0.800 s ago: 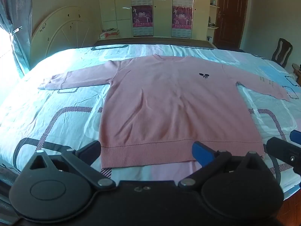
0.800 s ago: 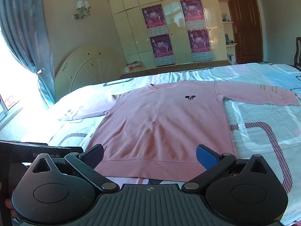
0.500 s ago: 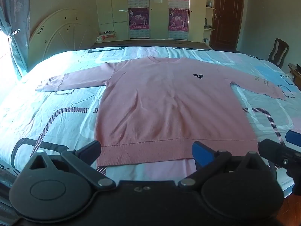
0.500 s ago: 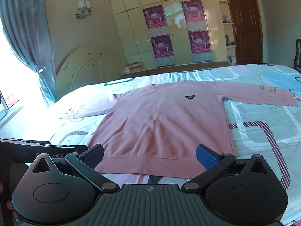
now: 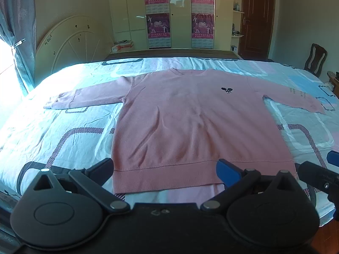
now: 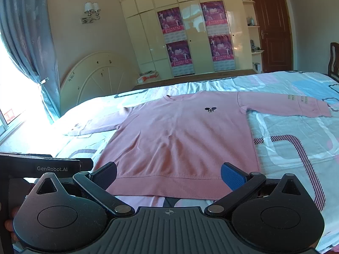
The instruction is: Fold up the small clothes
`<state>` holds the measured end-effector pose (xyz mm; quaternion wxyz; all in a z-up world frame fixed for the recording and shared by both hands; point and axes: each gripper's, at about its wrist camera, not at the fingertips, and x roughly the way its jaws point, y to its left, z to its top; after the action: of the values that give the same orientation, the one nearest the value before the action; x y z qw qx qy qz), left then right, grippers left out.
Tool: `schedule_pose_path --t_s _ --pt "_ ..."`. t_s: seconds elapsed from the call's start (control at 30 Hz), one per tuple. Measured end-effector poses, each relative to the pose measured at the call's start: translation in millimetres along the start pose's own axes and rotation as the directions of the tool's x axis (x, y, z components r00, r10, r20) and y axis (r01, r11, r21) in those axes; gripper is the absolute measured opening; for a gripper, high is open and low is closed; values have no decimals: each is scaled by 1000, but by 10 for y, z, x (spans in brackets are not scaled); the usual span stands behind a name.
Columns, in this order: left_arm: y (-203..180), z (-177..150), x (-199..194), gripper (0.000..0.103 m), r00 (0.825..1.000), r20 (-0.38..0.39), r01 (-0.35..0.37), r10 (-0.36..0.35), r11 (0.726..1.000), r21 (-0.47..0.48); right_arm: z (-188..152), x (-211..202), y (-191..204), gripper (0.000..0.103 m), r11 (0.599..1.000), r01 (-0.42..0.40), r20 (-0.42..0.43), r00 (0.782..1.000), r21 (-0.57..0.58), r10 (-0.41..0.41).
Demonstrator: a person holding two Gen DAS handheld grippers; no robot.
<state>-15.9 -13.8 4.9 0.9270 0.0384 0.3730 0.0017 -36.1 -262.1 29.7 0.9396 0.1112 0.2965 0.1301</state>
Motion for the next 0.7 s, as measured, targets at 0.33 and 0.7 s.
schedule_pose_path --t_s 0.33,0.7 --pt "-46 47 54 103 1000 -4 10 -9 1000 6 37 38 -53 103 1000 11 -1 1000 4 -11" --pt "-51 56 94 103 1000 -6 5 -5 1000 2 45 64 -90 103 1000 13 -3 1000 10 -13"
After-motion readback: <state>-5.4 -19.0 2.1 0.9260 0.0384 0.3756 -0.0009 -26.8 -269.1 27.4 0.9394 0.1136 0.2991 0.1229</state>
